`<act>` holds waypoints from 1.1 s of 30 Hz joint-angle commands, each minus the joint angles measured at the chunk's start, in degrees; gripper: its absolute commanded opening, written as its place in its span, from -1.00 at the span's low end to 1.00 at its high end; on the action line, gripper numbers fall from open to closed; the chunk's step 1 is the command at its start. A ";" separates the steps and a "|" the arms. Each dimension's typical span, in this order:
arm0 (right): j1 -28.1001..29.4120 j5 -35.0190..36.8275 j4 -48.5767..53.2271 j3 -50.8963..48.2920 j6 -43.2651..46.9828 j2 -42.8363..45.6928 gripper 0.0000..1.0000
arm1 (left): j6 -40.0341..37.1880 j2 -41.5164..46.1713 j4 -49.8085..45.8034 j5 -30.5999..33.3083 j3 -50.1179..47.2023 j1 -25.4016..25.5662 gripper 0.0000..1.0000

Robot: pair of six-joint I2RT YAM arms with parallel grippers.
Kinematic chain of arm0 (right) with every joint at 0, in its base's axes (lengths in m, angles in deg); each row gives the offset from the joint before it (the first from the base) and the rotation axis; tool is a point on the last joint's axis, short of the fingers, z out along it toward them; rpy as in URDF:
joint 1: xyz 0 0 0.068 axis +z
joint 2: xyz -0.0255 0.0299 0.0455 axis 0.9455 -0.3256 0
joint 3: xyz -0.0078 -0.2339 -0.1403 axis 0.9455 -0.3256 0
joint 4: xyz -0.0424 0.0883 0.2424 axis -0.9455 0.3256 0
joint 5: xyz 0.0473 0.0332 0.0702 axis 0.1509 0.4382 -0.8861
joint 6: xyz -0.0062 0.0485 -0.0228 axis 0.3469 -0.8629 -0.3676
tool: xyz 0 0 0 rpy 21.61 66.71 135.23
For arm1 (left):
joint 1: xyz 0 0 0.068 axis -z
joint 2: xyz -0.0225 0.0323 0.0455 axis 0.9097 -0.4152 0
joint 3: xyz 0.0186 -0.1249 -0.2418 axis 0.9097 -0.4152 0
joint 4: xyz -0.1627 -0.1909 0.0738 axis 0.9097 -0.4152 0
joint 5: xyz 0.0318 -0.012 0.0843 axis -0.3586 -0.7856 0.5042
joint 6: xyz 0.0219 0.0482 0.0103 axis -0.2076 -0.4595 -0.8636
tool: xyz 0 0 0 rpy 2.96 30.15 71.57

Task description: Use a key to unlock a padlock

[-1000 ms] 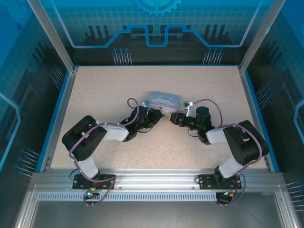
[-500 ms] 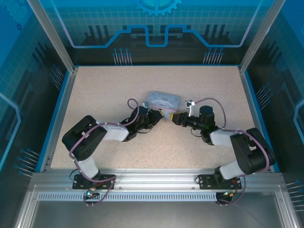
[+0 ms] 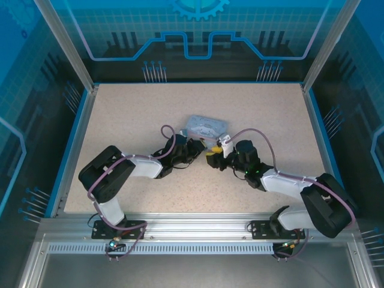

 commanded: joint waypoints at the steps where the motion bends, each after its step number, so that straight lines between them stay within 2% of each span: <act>1: 0.95 5.15 3.11 2.01 5.49 -2.66 -0.11 | 0.76 0.67 1.20 -1.21 1.18 -0.23 -1.00; 19: 1.70 5.30 2.18 7.97 6.52 -13.73 -0.29 | 1.06 1.29 1.54 -1.59 1.02 -0.26 -1.00; 26: 1.39 5.29 1.42 4.30 8.53 -11.56 -0.21 | 1.12 1.37 1.38 -1.57 1.24 -0.23 -1.00; 33: 1.40 6.59 1.64 5.26 11.03 -13.21 -0.20 | 1.06 1.72 0.95 -1.65 1.46 -0.24 -1.00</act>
